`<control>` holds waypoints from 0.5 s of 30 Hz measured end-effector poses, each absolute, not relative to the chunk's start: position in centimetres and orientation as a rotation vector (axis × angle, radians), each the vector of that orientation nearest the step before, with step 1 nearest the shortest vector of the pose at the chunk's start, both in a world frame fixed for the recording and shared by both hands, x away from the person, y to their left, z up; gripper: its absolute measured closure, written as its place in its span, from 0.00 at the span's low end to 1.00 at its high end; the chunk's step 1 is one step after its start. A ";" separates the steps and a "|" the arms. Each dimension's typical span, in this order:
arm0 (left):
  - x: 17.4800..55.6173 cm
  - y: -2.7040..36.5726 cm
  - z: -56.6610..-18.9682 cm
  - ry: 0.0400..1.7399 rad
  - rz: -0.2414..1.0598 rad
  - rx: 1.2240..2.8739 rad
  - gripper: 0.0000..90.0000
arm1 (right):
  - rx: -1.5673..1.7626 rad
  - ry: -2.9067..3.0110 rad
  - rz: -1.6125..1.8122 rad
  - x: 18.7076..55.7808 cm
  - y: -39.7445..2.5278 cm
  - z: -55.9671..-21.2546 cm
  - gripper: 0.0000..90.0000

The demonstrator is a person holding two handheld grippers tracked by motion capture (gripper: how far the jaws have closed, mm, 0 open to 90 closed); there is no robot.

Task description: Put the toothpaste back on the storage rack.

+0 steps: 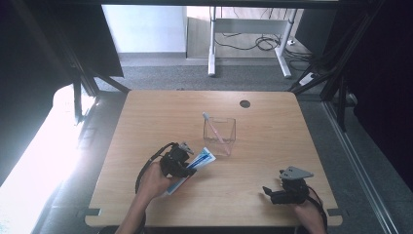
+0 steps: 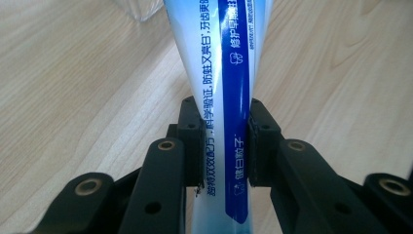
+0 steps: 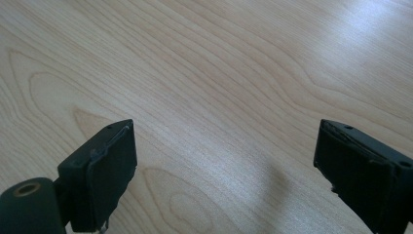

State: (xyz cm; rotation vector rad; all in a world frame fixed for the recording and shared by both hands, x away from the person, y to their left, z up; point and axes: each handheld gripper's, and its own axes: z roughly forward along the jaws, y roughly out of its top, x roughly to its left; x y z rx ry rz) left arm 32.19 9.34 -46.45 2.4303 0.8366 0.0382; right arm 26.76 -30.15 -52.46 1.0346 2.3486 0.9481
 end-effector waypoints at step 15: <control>31.7 9.3 -42.7 0.769 0.109 2.351 0.81 | 1.039 2.346 0.952 26.8 -30.2 -52.5 0.10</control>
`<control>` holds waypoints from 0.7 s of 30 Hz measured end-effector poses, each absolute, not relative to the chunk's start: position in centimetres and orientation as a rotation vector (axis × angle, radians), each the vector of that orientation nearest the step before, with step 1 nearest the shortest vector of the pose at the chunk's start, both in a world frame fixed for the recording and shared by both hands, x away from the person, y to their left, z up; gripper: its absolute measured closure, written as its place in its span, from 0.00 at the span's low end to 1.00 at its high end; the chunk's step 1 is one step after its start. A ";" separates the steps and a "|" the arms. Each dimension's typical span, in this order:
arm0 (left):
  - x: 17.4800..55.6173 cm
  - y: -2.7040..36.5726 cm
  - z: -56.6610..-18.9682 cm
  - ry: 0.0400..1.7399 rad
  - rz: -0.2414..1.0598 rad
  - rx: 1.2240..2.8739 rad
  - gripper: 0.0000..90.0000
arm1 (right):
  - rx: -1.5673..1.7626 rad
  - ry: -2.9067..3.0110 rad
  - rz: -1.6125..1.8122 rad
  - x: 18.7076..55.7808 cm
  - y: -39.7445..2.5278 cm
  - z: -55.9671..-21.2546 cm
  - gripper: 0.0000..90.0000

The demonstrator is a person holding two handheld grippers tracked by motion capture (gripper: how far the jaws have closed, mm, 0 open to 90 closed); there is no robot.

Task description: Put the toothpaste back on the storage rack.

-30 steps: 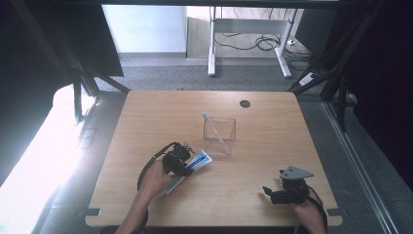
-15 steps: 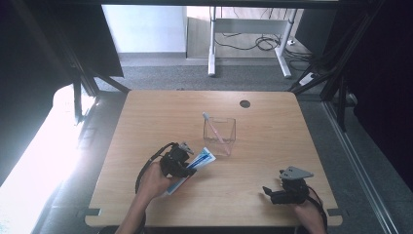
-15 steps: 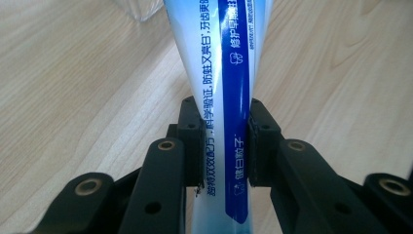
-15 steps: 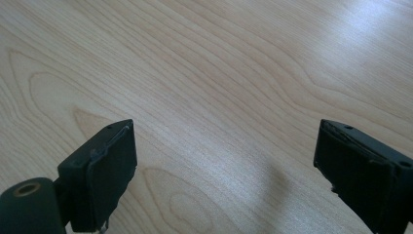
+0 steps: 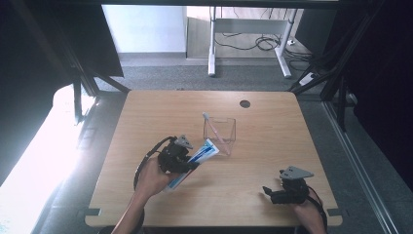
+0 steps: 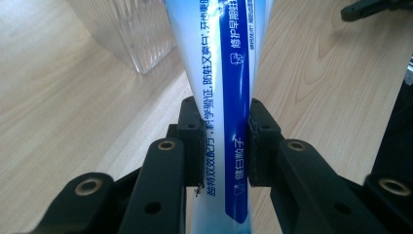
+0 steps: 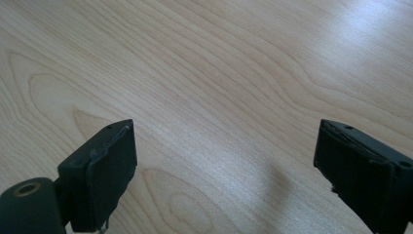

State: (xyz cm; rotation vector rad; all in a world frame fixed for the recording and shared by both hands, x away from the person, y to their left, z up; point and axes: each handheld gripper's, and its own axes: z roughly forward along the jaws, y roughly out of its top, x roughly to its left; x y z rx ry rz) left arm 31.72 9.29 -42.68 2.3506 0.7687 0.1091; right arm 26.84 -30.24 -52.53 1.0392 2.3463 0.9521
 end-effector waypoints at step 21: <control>34.1 7.8 -38.9 0.739 0.192 2.268 0.81 | 1.055 2.348 0.962 26.9 -30.4 -52.6 0.10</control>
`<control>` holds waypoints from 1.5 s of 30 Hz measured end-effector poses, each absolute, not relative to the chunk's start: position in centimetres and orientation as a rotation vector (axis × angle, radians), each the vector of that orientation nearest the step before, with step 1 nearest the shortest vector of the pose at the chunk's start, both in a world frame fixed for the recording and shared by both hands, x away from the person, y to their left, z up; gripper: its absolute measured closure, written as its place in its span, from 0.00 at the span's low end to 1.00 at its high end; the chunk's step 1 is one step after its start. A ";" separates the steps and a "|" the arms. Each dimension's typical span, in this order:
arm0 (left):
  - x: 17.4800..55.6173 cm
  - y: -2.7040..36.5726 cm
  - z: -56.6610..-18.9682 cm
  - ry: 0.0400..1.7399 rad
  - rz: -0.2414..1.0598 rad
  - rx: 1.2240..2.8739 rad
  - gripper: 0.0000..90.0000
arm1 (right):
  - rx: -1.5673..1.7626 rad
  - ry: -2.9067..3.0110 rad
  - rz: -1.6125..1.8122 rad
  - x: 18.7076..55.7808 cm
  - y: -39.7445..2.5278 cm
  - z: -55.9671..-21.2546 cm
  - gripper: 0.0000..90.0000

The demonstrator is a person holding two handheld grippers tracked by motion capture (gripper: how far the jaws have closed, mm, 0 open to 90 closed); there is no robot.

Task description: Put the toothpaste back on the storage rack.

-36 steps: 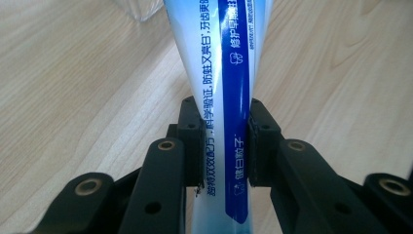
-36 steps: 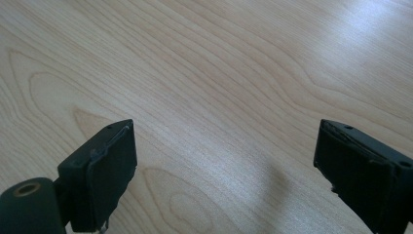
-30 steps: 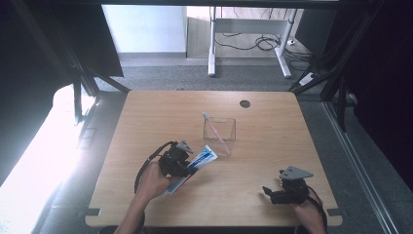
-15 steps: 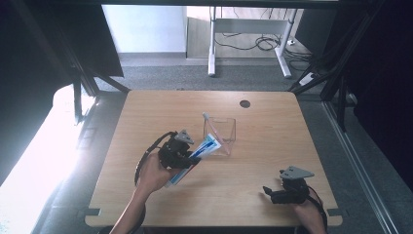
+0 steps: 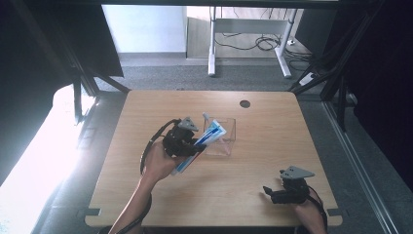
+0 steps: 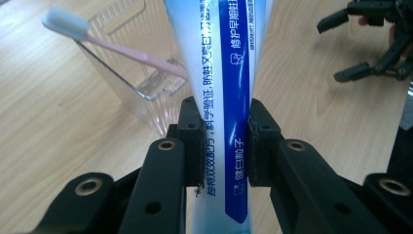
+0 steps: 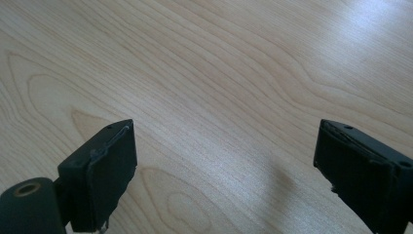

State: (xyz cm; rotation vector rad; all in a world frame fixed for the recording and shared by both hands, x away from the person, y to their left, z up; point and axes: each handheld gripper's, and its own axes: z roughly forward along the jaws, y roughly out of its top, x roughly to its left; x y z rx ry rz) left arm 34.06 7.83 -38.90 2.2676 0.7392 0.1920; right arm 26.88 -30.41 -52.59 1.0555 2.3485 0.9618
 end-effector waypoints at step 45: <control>41.5 2.0 -36.7 0.749 0.332 2.095 0.81 | 1.075 2.332 0.983 26.9 -30.8 -52.5 0.10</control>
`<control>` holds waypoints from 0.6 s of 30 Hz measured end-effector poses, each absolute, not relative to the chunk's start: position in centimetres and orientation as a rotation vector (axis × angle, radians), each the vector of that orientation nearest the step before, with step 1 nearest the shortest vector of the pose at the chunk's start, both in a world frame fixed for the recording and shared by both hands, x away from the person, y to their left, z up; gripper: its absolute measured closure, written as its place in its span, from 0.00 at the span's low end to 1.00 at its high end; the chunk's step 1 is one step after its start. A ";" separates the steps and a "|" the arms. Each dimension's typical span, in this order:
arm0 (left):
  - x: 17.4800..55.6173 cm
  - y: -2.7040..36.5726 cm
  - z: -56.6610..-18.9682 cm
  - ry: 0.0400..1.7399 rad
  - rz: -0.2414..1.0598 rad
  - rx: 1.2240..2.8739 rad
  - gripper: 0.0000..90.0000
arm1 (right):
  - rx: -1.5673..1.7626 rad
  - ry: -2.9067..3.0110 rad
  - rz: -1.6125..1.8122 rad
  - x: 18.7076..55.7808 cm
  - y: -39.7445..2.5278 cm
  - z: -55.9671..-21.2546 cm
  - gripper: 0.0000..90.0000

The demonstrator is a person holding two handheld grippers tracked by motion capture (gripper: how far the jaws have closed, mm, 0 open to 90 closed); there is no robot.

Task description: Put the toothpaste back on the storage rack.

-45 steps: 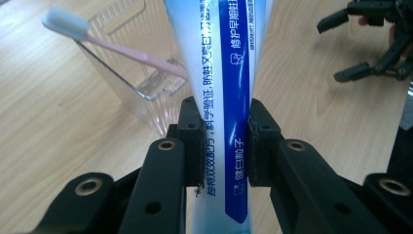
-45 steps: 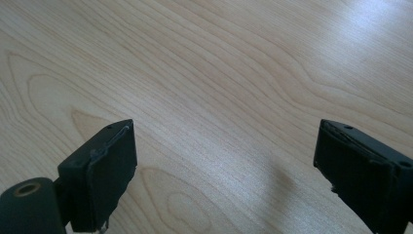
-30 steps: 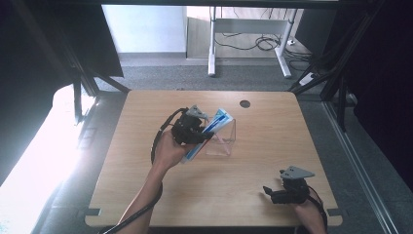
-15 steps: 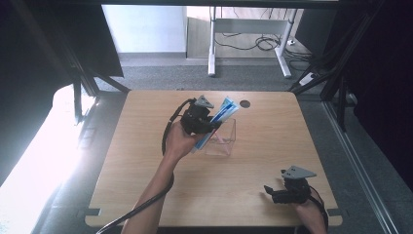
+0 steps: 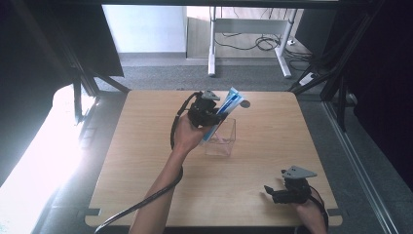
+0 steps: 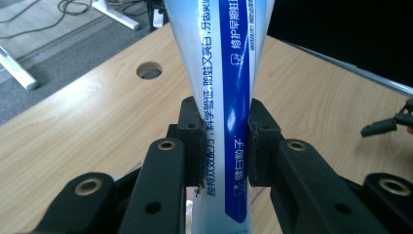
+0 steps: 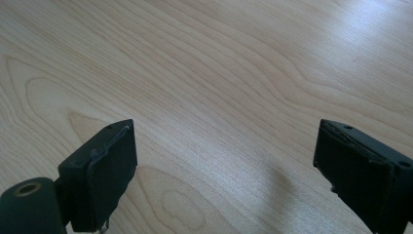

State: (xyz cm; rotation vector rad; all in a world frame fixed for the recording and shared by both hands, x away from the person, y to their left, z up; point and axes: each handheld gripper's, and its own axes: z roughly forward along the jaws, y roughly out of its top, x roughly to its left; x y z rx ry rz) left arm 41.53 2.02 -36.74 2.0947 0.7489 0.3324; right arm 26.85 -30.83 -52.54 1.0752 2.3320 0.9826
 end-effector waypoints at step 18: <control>44.0 0.3 -37.4 0.772 0.384 2.020 0.81 | 1.076 2.337 0.989 26.9 -30.9 -52.6 0.10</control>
